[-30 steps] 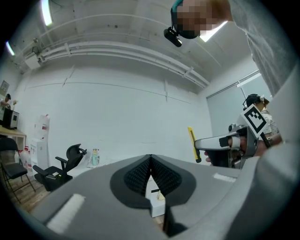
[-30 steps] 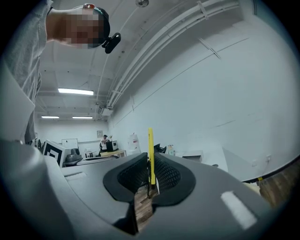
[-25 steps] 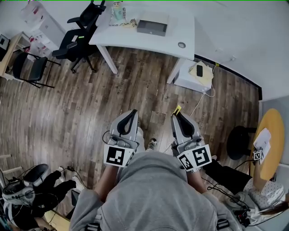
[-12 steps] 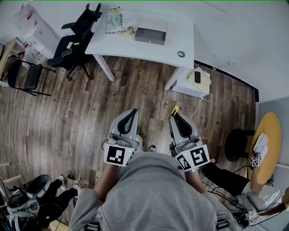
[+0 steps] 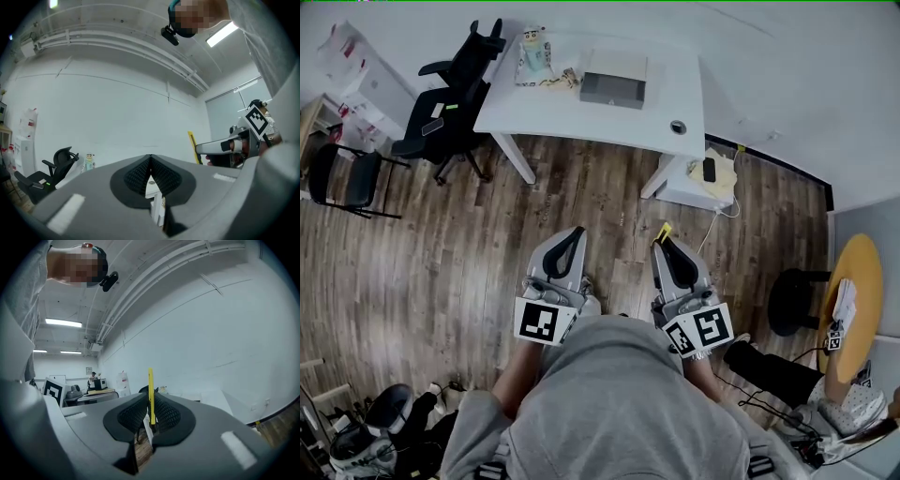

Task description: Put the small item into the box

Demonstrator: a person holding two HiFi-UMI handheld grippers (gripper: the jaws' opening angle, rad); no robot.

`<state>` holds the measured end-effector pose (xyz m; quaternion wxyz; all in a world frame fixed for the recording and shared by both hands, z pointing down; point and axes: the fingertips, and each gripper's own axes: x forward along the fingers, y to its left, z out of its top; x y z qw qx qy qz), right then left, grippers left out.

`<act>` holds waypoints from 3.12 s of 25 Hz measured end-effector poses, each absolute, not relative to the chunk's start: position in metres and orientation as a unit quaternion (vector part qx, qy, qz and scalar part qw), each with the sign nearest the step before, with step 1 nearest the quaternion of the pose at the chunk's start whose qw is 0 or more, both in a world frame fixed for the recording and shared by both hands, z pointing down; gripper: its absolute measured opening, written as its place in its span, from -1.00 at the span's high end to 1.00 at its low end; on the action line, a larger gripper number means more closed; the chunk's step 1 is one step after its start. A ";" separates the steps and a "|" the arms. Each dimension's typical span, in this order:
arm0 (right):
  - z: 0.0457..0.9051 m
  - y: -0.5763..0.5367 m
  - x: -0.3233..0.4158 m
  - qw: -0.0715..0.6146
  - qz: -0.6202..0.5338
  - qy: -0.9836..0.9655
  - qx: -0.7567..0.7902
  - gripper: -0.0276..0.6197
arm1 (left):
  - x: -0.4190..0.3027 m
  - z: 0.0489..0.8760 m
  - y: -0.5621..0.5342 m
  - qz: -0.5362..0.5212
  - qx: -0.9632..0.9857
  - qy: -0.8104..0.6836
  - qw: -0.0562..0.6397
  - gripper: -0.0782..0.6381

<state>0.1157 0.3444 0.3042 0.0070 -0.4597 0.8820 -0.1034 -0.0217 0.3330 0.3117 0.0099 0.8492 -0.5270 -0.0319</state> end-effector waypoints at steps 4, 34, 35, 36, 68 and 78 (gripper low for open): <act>0.308 0.332 0.104 0.003 -0.109 0.879 -0.463 0.73 | -0.031 0.313 0.321 -0.028 0.853 -0.522 0.014 0.77; 0.321 0.233 0.067 -0.011 -0.108 0.893 -0.438 0.73 | -0.076 0.323 0.240 -0.029 0.832 -0.554 0.017 0.77; 0.323 0.226 0.068 -0.011 -0.111 0.892 -0.437 0.73 | -0.074 0.324 0.233 -0.029 0.832 -0.554 0.016 0.77; 0.324 0.219 0.069 -0.011 -0.114 0.892 -0.437 0.72 | -0.072 0.325 0.227 -0.027 0.831 -0.555 0.017 0.77; 0.333 -0.020 0.130 -0.030 -0.127 0.921 -0.367 0.72 | -0.008 0.315 0.008 -0.020 0.790 -0.613 0.009 0.77; 0.350 -0.059 0.149 -0.028 -0.155 0.921 -0.356 0.72 | 0.015 0.323 -0.025 -0.004 0.788 -0.615 0.019 0.77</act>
